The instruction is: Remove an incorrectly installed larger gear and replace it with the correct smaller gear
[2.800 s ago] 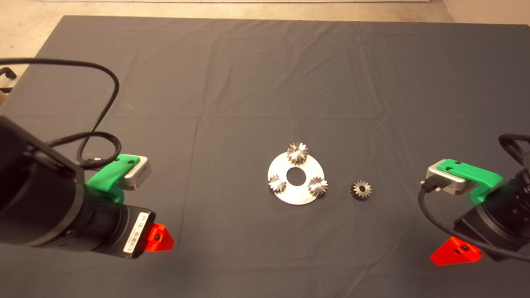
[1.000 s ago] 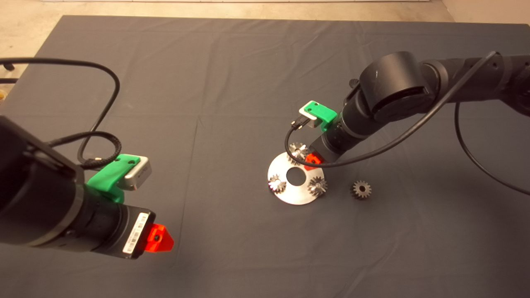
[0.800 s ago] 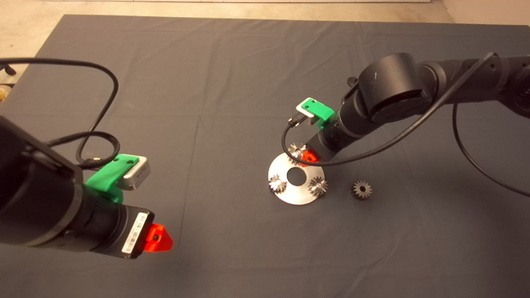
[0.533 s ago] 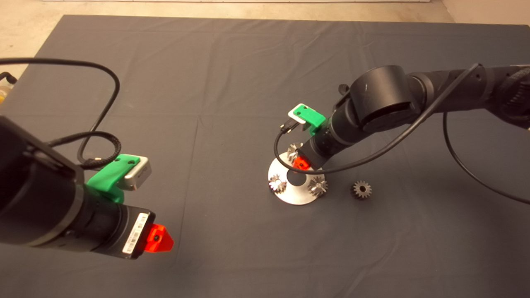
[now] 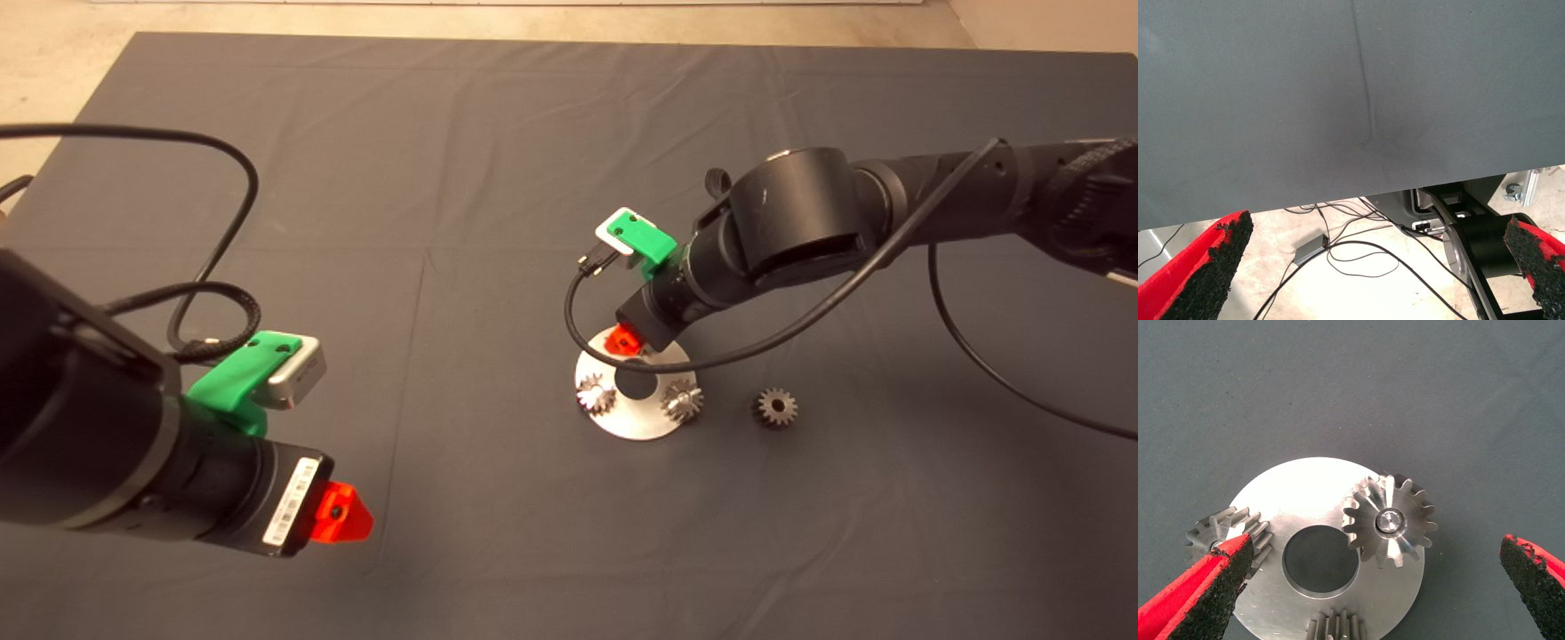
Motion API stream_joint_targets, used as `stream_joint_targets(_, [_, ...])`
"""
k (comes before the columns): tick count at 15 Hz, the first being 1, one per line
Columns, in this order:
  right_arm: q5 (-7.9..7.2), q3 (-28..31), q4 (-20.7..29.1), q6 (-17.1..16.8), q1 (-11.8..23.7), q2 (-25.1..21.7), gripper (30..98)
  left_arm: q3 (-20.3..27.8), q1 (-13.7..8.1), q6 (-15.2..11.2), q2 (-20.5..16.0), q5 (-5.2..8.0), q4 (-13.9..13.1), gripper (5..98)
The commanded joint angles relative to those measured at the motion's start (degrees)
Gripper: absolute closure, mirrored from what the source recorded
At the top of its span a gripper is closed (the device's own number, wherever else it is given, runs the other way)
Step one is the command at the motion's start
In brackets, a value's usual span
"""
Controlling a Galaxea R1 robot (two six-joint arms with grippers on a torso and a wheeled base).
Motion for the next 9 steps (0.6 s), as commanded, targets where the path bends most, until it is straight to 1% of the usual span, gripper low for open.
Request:
stream_joint_targets(1, [0.09, -0.8, -2.4, 0.5, 0.6, 0.1, 30.8, 0.7, -0.5, 0.0, -0.2, 0.46, -0.6, 5.8])
stream_joint_targets(2, [0.09, -0.9, -2.4, 0.8, 0.4, 0.0, 30.8, 0.7, -0.5, 0.0, -0.2, 0.46, -0.6, 5.8])
stream_joint_targets(4, [0.00, -0.8, -3.7, 2.7, -0.3, -0.2, 30.8, 0.7, -0.5, 0.0, -0.1, 0.46, -0.6, 5.8])
stream_joint_targets(6, [0.00, -0.8, -4.4, 3.8, -1.1, -0.3, 30.8, 0.7, -0.5, 0.0, -0.1, 0.46, -0.6, 5.8])
stream_joint_targets(8, [0.00, -0.7, -5.2, 6.5, -1.3, -0.3, 30.8, 0.7, -0.5, 0.0, -0.1, 0.40, -0.6, 5.8])
stream_joint_targets(9, [0.00, -0.6, -6.0, 7.2, -1.6, -0.3, 30.8, 0.7, -0.5, 0.0, -0.1, 0.39, -0.6, 5.8])
